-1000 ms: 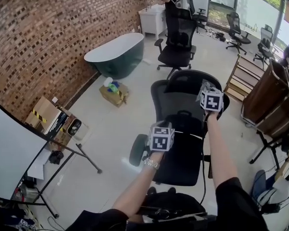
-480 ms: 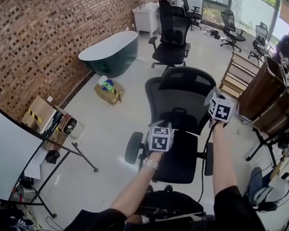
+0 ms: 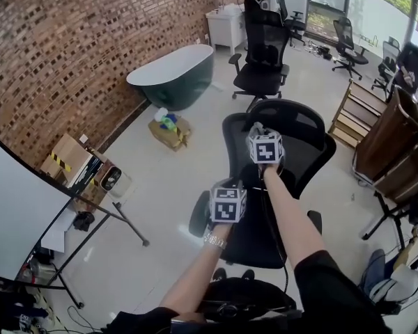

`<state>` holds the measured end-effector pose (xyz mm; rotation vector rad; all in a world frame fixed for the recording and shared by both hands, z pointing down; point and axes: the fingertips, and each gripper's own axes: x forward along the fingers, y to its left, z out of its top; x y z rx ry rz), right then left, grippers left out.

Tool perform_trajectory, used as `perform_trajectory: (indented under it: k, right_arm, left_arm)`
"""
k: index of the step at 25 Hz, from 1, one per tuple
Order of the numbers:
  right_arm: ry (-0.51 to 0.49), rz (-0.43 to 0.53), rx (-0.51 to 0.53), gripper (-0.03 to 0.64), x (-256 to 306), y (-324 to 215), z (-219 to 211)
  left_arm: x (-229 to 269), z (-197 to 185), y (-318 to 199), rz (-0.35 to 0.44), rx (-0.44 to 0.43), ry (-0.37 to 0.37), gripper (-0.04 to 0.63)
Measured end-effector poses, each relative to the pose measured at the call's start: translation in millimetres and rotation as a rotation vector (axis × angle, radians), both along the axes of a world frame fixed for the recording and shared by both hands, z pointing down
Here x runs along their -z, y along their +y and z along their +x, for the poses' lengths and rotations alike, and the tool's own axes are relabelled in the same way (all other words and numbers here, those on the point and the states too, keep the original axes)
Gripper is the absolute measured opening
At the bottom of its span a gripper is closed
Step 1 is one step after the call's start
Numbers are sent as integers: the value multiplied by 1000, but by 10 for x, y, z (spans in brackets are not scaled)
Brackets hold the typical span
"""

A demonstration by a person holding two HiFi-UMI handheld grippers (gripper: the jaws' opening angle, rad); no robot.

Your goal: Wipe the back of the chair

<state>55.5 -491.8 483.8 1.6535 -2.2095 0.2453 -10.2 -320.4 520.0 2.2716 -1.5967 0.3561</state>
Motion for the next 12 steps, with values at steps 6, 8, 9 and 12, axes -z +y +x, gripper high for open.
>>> perform_trajectory:
  k: [6,8,9,12]
  right_arm:
    - [46,7,-221,49,9,-20,1219]
    - [65,18,-288,49,43,100,1666]
    - [84,31,-319,49,76,176,1890]
    - [121,66,-378,49,144,407,2470]
  left_arm:
    - [-69,-68,-74,-10,-2,6,61]
    - [-49,-5,-114,-4,-13,19,61]
    - [-45,28,-126,-3,-19,22,61]
    - [-43,121,-124,-10,-39,25,61]
